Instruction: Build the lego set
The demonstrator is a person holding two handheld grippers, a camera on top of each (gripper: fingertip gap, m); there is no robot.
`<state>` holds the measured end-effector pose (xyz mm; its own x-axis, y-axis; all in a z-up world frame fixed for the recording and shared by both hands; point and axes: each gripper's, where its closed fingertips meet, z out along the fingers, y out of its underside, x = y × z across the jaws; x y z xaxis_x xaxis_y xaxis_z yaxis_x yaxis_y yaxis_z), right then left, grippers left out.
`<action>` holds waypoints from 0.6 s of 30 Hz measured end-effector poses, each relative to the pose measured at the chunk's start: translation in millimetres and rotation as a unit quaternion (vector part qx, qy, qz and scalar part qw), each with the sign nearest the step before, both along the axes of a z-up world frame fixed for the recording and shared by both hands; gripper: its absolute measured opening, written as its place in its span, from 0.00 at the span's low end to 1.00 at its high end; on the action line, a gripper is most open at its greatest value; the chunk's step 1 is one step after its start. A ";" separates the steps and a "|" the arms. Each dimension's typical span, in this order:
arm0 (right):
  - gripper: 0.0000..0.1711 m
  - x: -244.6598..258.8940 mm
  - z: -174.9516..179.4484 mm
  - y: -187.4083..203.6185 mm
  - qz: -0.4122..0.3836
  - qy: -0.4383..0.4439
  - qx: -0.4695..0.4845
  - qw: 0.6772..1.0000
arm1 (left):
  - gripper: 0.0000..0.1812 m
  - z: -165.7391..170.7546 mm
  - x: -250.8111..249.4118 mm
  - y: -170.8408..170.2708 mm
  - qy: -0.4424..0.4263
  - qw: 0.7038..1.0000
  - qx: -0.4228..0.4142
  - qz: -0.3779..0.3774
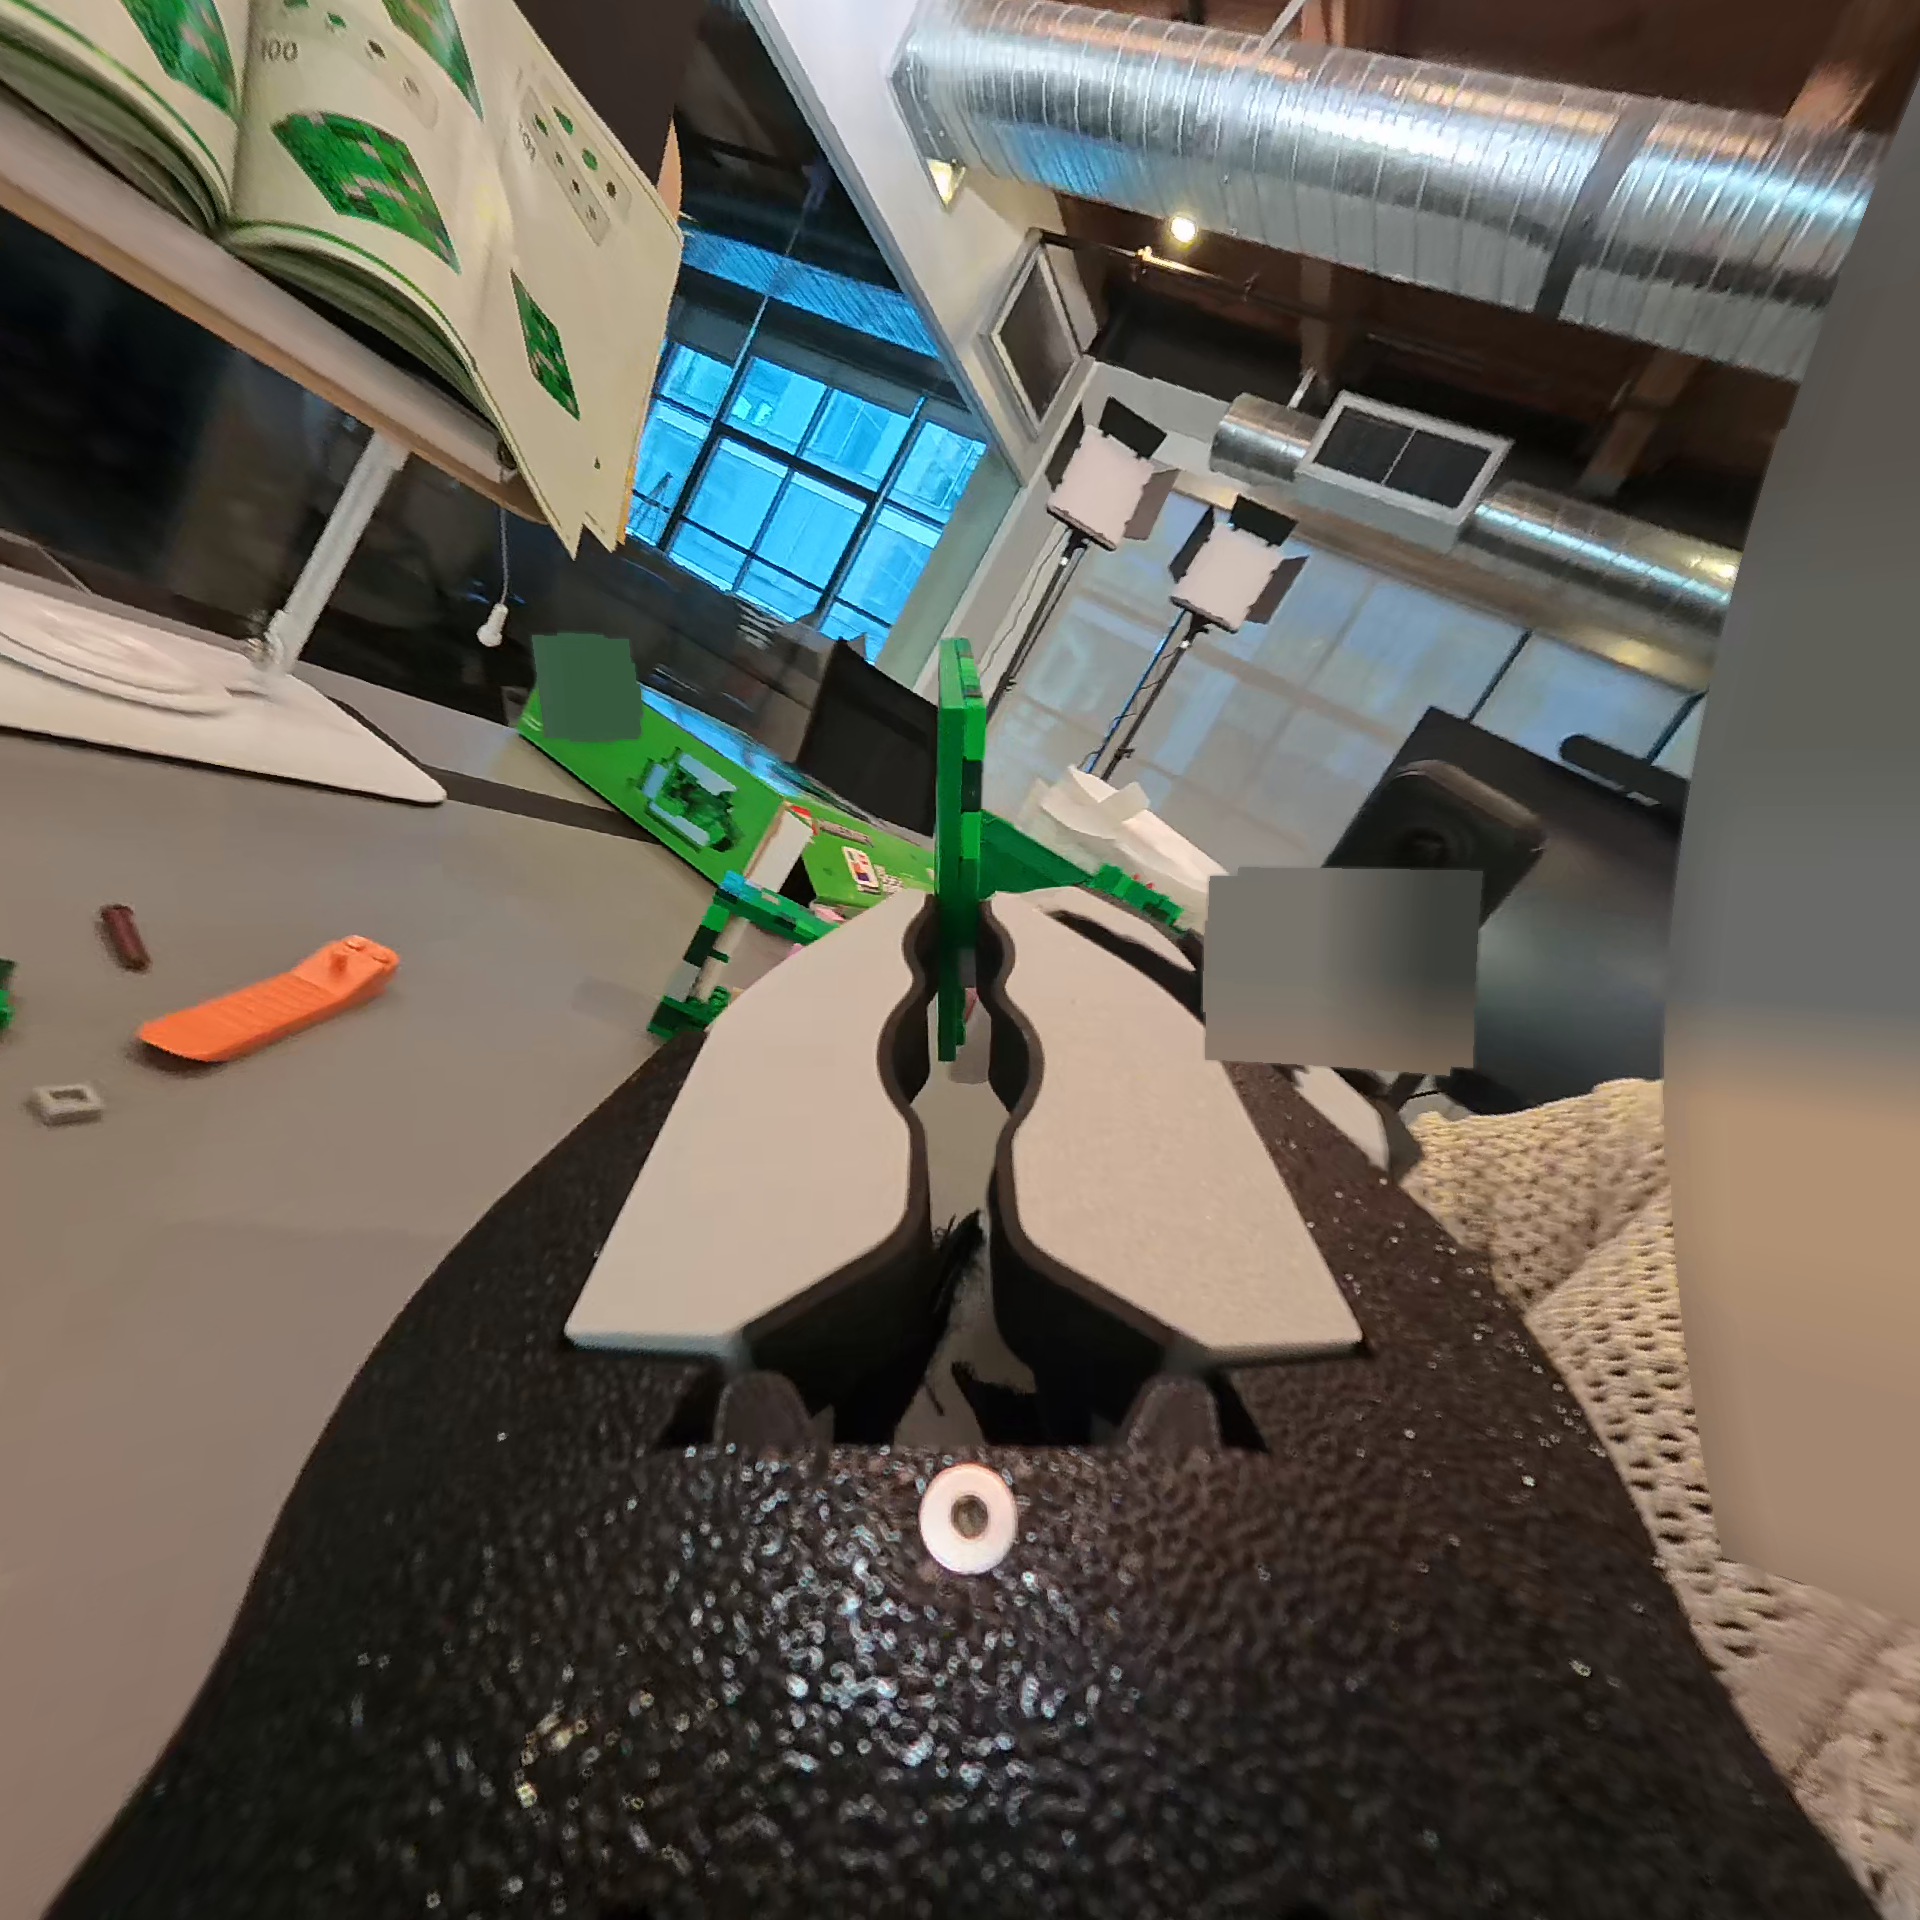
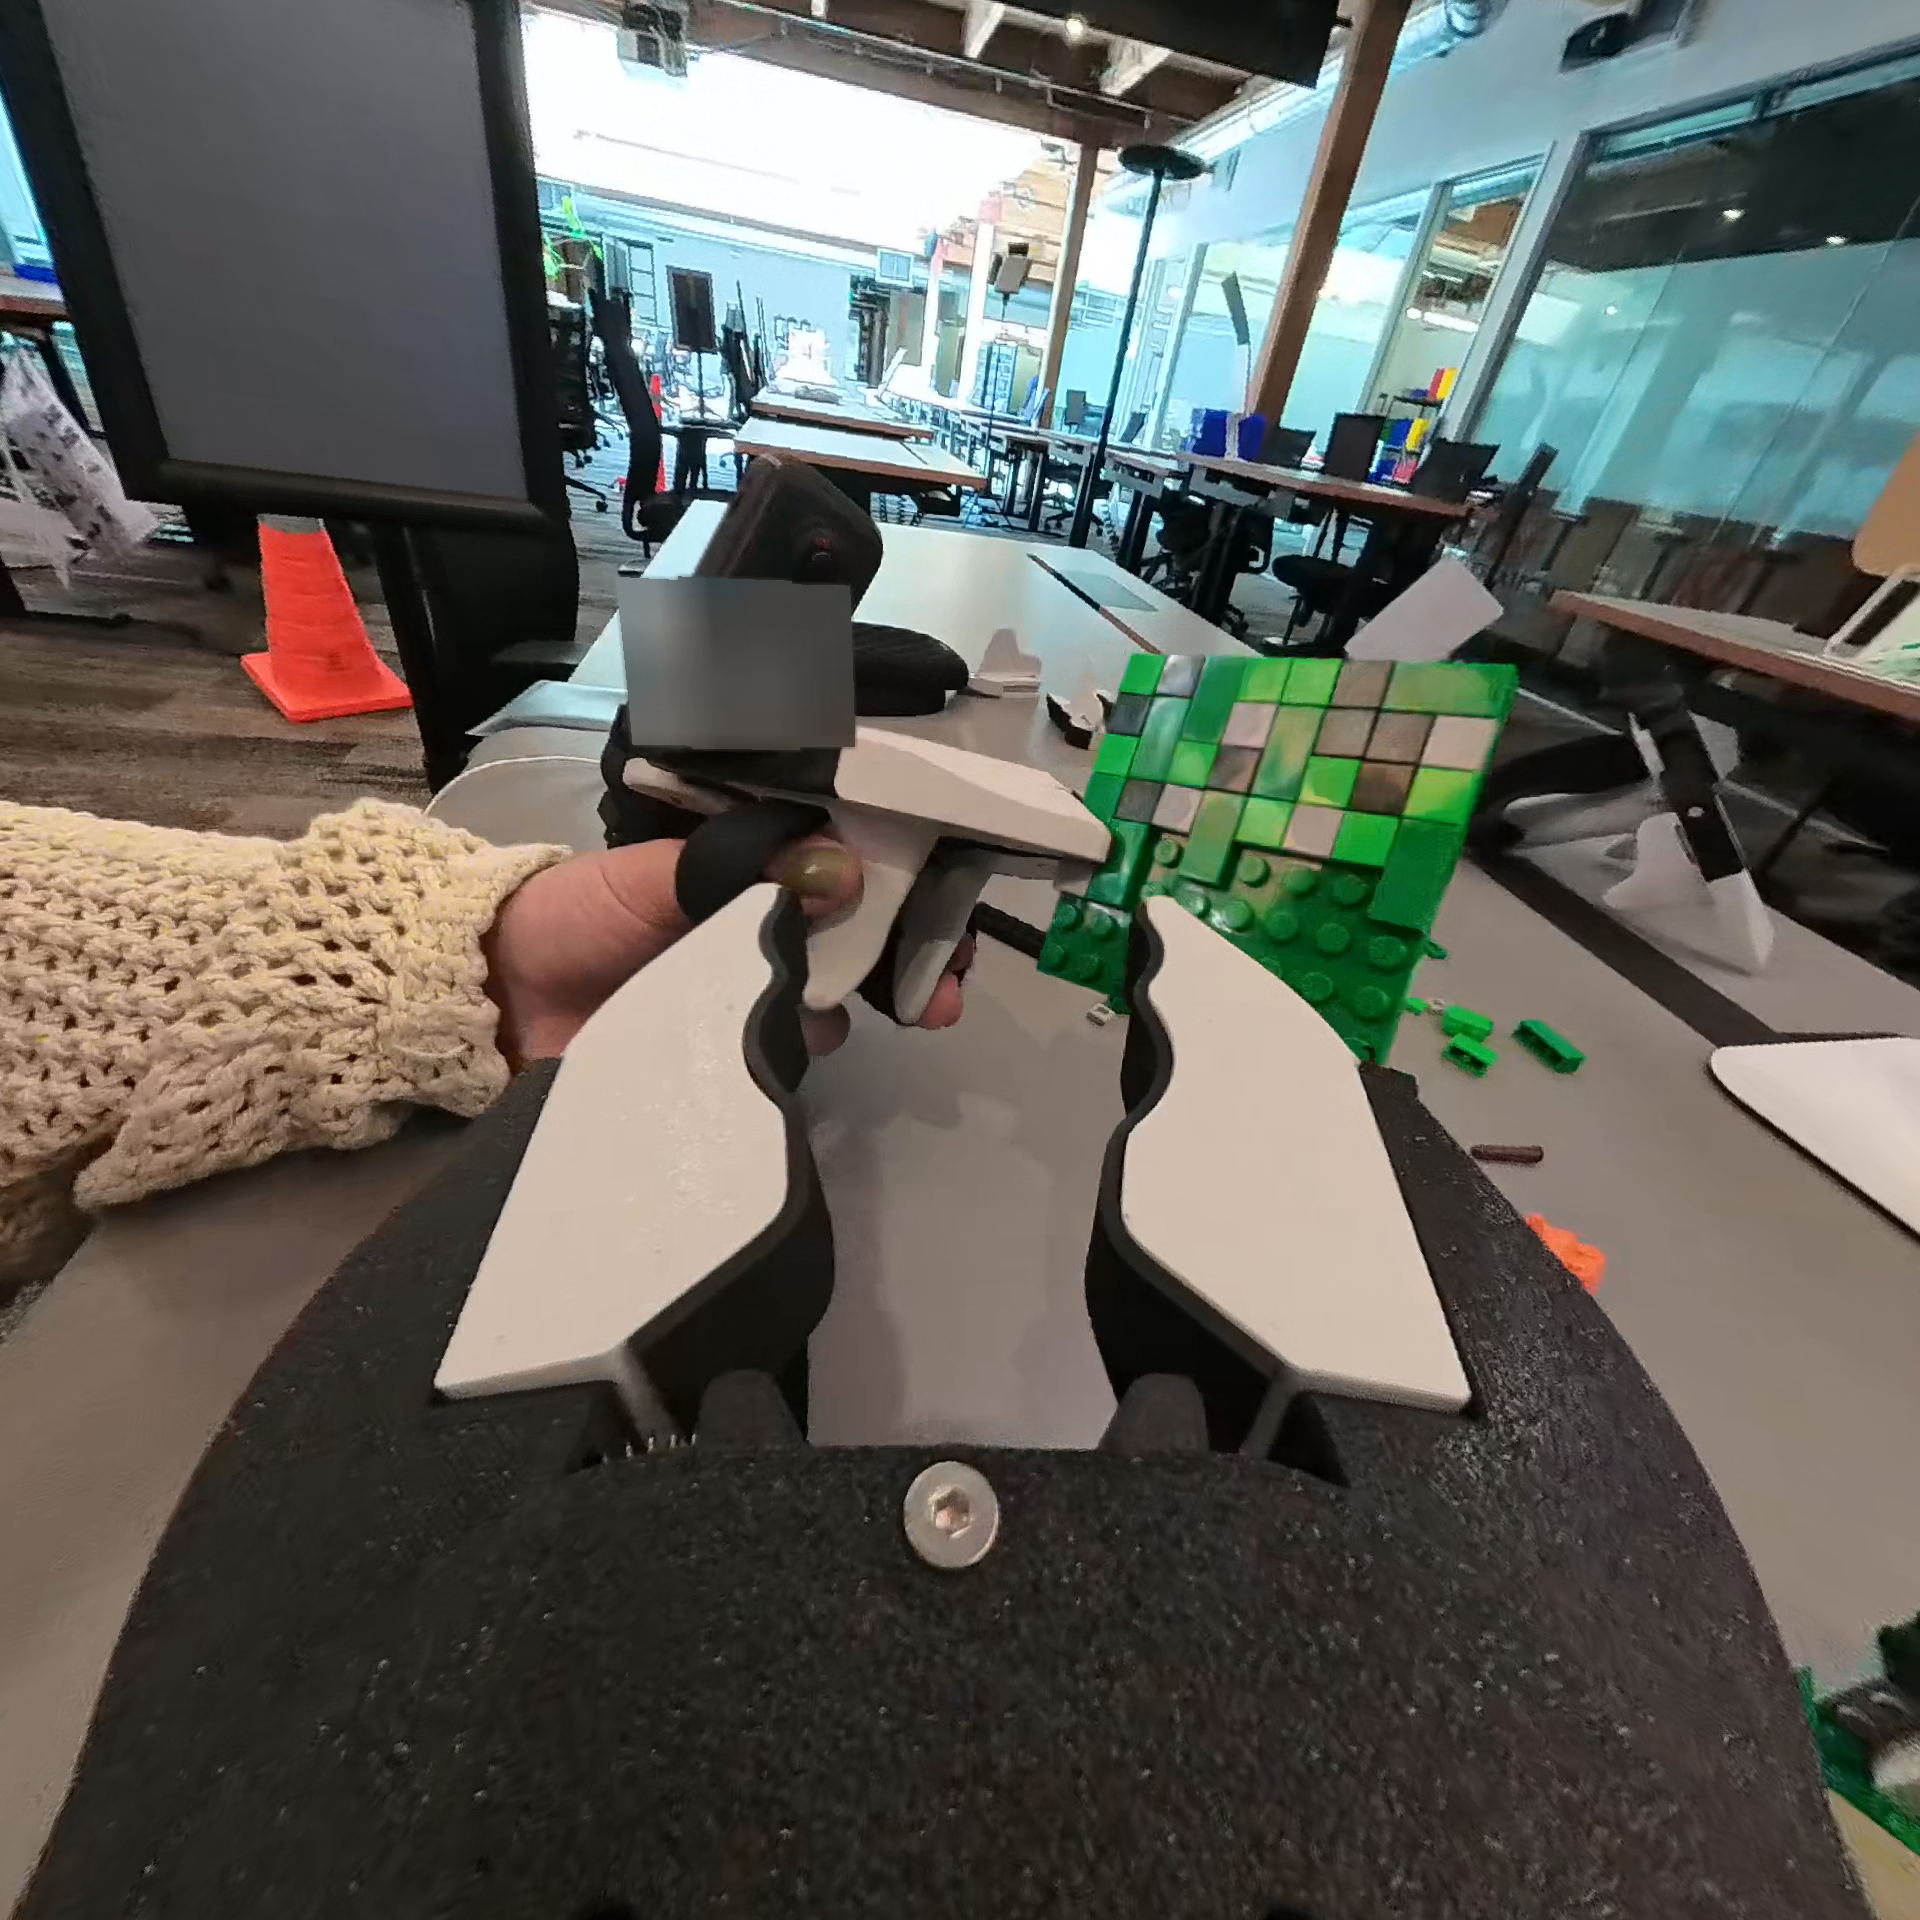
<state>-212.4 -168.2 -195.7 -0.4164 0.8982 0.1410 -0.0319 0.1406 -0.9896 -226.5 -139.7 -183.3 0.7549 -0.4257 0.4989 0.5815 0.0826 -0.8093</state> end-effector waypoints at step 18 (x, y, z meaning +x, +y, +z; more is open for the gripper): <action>0.35 8.1 22.7 26.2 -0.105 0.078 -0.040 0.991 | 0.03 7.7 -2.7 -6.3 0.025 0.999 0.026 0.023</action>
<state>-204.3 -142.0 -172.9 -0.1980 0.9735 0.1141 -0.1628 0.0822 -0.9832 -229.2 -146.0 -175.6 0.7979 -0.4140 0.4380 0.5351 0.1522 -0.8310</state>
